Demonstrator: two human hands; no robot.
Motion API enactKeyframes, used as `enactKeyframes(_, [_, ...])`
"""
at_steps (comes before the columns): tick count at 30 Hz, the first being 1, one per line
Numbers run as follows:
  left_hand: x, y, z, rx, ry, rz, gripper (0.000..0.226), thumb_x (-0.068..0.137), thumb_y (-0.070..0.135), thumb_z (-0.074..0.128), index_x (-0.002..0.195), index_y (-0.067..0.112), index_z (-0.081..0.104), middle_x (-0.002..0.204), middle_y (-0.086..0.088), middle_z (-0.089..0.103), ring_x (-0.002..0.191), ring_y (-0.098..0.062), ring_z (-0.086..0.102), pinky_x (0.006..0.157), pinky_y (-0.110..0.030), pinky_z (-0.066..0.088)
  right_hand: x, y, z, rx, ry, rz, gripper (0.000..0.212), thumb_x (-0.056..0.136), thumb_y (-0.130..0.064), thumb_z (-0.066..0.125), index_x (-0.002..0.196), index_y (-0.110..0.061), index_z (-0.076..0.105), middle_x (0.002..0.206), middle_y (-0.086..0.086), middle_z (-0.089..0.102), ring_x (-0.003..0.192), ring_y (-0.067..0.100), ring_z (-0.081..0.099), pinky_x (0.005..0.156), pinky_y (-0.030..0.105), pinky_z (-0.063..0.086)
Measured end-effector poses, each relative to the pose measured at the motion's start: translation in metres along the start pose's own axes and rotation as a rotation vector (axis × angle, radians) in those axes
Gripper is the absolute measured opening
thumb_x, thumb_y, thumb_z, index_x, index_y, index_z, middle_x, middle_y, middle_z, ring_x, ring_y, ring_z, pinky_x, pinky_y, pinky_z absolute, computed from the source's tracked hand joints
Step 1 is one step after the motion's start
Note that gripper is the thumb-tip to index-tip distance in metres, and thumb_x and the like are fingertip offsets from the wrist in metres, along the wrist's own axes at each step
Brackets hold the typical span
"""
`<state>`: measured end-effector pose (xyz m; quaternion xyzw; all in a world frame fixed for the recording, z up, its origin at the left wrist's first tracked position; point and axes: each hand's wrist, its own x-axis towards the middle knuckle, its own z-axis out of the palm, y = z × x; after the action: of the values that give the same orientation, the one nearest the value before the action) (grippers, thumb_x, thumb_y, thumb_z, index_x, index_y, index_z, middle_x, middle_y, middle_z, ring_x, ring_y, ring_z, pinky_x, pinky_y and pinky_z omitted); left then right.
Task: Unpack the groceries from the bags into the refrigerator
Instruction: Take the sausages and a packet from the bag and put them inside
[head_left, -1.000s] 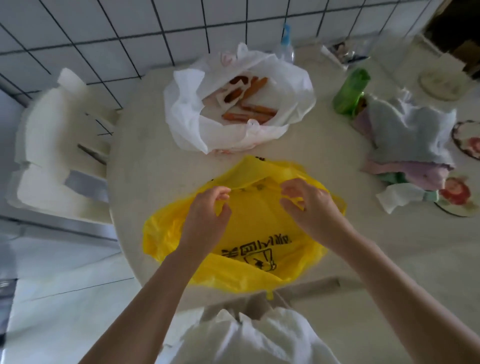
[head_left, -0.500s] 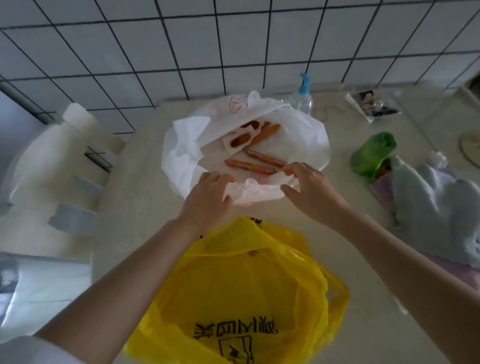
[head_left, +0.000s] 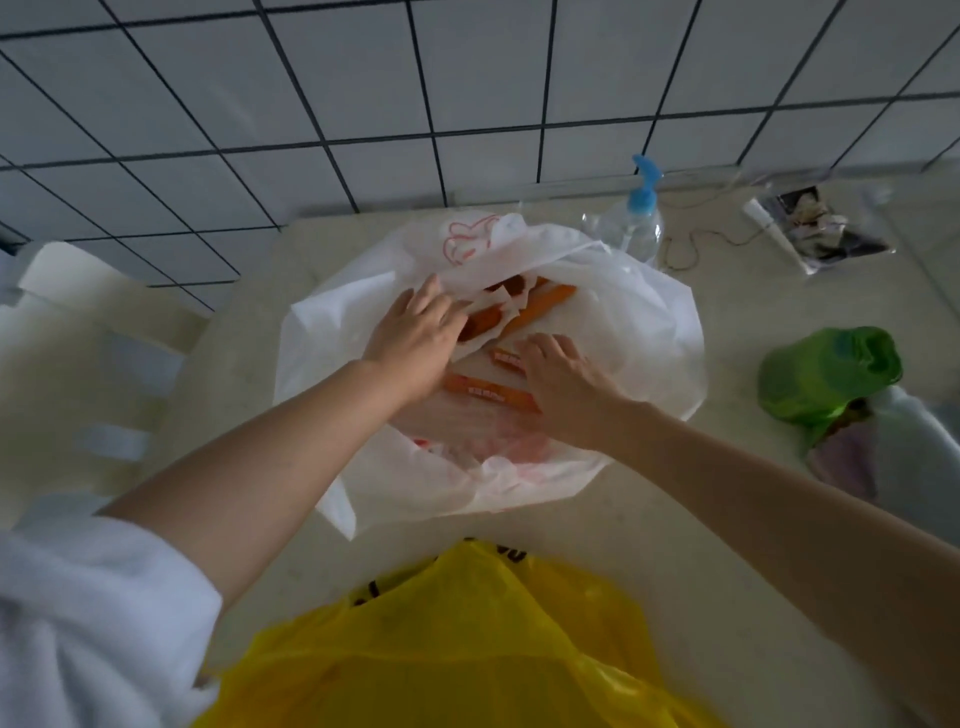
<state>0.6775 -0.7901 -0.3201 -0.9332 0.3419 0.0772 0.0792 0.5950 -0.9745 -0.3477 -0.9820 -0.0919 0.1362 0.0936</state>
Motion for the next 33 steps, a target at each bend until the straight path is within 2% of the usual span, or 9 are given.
enactKeyframes(6, [0.049,-0.022,0.007,0.112,-0.149,-0.024,0.069,0.092,0.011,0.051,0.153,0.021,0.021,0.163,-0.011,-0.005,0.148,-0.032,-0.016,0.12,-0.052,0.0,0.044,0.02,-0.001,-0.139,-0.078,-0.077,0.084,0.089,-0.035,0.056,0.152,-0.014,0.005,0.156,0.017,0.005,0.143,0.041,0.009,0.114,0.051,0.026])
enactKeyframes(9, [0.072,-0.03,0.009,0.106,-0.15,-0.073,0.076,0.093,0.011,0.05,0.155,0.025,0.008,0.162,-0.009,-0.015,0.147,-0.031,-0.02,0.12,-0.051,-0.005,0.065,0.032,-0.013,-0.106,-0.074,-0.04,0.085,0.089,-0.053,0.042,0.152,-0.013,0.001,0.157,0.02,0.004,0.144,0.04,0.006,0.115,0.054,0.019])
enactKeyframes(11, [0.086,-0.034,0.011,0.099,-0.147,-0.091,0.077,0.096,0.019,0.05,0.155,0.027,0.003,0.162,-0.009,-0.016,0.147,-0.031,-0.02,0.118,-0.048,-0.007,0.078,0.042,-0.018,-0.107,-0.142,-0.025,0.094,0.083,-0.052,0.045,0.151,-0.007,-0.002,0.156,0.021,0.009,0.144,0.039,0.011,0.116,0.051,0.019])
enactKeyframes(15, [0.104,-0.03,0.011,0.049,-0.163,-0.028,0.071,0.096,0.045,0.045,0.154,0.022,0.013,0.162,-0.008,0.009,0.148,-0.035,-0.001,0.118,-0.051,0.01,0.096,0.056,-0.014,-0.139,-0.226,-0.024,0.127,0.07,-0.048,0.076,0.149,-0.009,-0.014,0.157,0.018,0.011,0.144,0.037,0.015,0.117,0.048,0.02])
enactKeyframes(18, [0.107,-0.021,0.012,0.045,-0.146,0.062,0.076,0.091,0.059,0.044,0.151,0.019,0.022,0.153,-0.006,0.031,0.137,-0.032,0.021,0.11,-0.049,0.022,0.104,0.057,-0.011,-0.153,-0.283,-0.021,0.142,0.058,-0.06,0.08,0.148,-0.013,-0.02,0.158,0.017,0.005,0.145,0.037,0.01,0.118,0.05,0.015])
enactKeyframes(23, [0.103,-0.023,0.023,-0.069,-0.259,0.042,0.093,0.082,0.07,0.052,0.15,0.015,0.022,0.153,-0.01,0.034,0.143,-0.031,0.02,0.114,-0.045,0.02,0.108,0.058,-0.009,-0.168,-0.281,-0.062,0.141,0.052,-0.071,0.076,0.149,-0.022,-0.013,0.155,0.013,0.013,0.143,0.035,0.016,0.116,0.051,0.019])
enactKeyframes(25, [0.098,-0.026,0.026,-0.092,-0.267,0.05,0.093,0.08,0.07,0.055,0.148,0.015,0.026,0.15,-0.011,0.039,0.143,-0.03,0.024,0.115,-0.043,0.02,0.108,0.056,-0.008,-0.15,-0.273,-0.067,0.141,0.052,-0.076,0.072,0.149,-0.024,-0.015,0.156,0.013,0.011,0.144,0.035,0.014,0.117,0.051,0.017])
enactKeyframes(29, [0.084,-0.031,0.035,-0.207,-0.29,0.063,0.082,0.082,0.059,0.063,0.145,0.018,0.029,0.14,-0.008,0.047,0.122,-0.027,0.049,0.1,-0.038,0.041,0.097,0.044,-0.005,-0.08,-0.277,-0.067,0.138,0.055,-0.084,0.06,0.15,-0.019,-0.016,0.15,0.023,0.022,0.139,0.041,0.022,0.115,0.05,0.017])
enactKeyframes(33, [0.075,-0.03,0.045,-0.277,-0.261,0.044,0.066,0.088,0.046,0.063,0.14,0.015,0.035,0.138,-0.009,0.044,0.122,-0.029,0.049,0.098,-0.042,0.045,0.071,0.036,0.008,-0.183,-0.194,-0.09,0.133,0.065,-0.081,0.055,0.148,-0.008,-0.019,0.146,0.021,0.028,0.13,0.039,0.035,0.111,0.049,0.029])
